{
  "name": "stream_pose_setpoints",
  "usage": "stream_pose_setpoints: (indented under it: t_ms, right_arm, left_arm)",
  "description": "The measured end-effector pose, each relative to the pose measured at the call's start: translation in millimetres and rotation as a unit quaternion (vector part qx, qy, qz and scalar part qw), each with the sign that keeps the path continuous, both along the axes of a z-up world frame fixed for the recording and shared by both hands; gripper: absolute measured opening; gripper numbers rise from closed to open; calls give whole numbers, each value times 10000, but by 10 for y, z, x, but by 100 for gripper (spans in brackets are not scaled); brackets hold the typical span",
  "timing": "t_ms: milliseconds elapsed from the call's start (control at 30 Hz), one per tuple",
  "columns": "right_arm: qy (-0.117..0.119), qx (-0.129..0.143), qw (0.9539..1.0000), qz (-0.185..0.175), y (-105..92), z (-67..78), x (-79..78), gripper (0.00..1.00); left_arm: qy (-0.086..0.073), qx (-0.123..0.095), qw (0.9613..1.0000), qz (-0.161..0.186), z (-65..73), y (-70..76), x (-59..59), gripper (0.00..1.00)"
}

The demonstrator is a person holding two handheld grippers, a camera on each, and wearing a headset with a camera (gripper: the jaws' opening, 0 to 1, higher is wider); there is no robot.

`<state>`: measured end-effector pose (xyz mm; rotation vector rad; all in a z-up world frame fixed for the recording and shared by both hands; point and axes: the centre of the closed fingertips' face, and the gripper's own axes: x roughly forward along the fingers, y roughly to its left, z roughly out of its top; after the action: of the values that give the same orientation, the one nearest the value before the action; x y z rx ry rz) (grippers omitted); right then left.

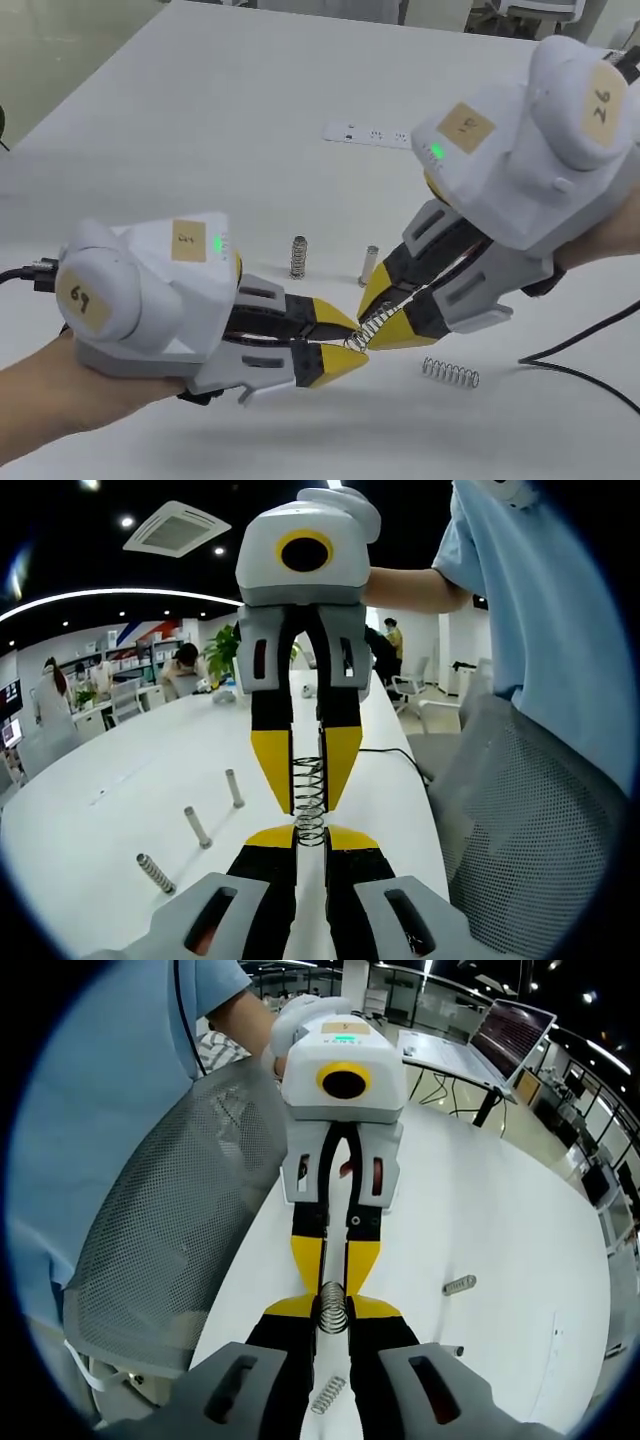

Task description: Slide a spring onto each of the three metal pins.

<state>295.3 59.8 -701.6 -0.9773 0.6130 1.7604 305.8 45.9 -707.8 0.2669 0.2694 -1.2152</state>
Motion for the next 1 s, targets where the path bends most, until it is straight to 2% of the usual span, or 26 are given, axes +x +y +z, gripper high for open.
stream_pose_setpoints:
  t_ms: [467, 667, 1000]
  right_arm:
    - [118, -142, 9998, -103, -43, -11, -3, 8]
    - [100, -171, 9997, -115, -36, -5, 3, 8]
    - [90, -178, 9997, -114, -28, -9, 4, 8]
  left_arm:
    - [25, -11, 10000, -44, -12, -40, -14, 2]
    - [39, -38, 10000, 14, -8, -38, 0, 2]
    - [170, -141, 9996, 200, -12, -21, 12, 3]
